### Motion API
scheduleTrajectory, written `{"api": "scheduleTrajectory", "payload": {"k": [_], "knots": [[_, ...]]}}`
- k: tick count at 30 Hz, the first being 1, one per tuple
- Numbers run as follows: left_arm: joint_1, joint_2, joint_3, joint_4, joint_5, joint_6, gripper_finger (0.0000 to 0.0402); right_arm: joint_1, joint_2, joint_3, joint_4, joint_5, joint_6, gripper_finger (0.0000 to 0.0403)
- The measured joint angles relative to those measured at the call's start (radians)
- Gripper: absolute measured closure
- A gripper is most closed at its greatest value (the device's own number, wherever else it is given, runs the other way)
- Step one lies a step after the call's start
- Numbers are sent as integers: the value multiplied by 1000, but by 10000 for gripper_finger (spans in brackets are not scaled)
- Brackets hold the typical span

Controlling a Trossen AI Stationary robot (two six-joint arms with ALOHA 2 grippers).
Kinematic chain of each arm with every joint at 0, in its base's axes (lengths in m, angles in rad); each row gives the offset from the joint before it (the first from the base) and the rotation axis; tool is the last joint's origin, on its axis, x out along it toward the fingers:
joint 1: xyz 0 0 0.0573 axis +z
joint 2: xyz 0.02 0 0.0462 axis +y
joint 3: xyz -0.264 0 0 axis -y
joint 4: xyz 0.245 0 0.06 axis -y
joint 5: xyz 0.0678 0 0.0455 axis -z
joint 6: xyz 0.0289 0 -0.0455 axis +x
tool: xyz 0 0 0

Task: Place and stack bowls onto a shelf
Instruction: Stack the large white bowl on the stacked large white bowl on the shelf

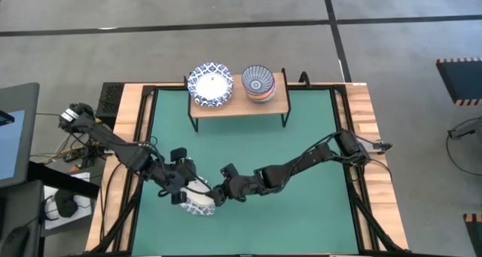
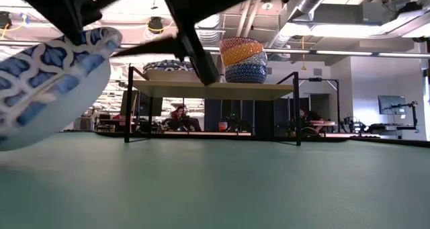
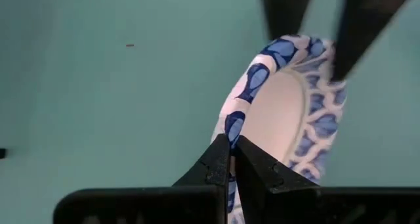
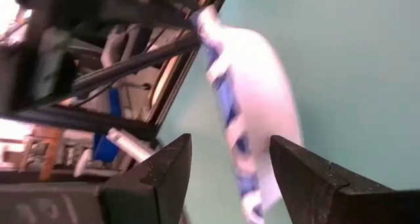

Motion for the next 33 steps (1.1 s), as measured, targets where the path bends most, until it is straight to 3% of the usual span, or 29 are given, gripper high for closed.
{"api": "scheduleTrajectory", "payload": {"k": [3,6,13,18,23,27,33], "knots": [[12,0,32,-31,1,20,401,-15,-12,0,-15,4,-14,175],[27,0,69,-65,10,44,401,-29,-25,4,-39,5,-17,206],[61,1,168,-107,25,121,377,-56,-86,1,-137,-11,-69,380],[84,0,317,-305,-65,179,325,-112,-170,11,-249,-10,-114,380],[119,-6,519,-519,-319,242,279,-222,-303,53,-414,25,-308,382],[170,-40,602,-545,-505,312,258,-346,-401,73,-458,29,-489,382],[338,-109,609,-533,-552,361,253,-580,-489,73,-440,-16,-719,382]]}}
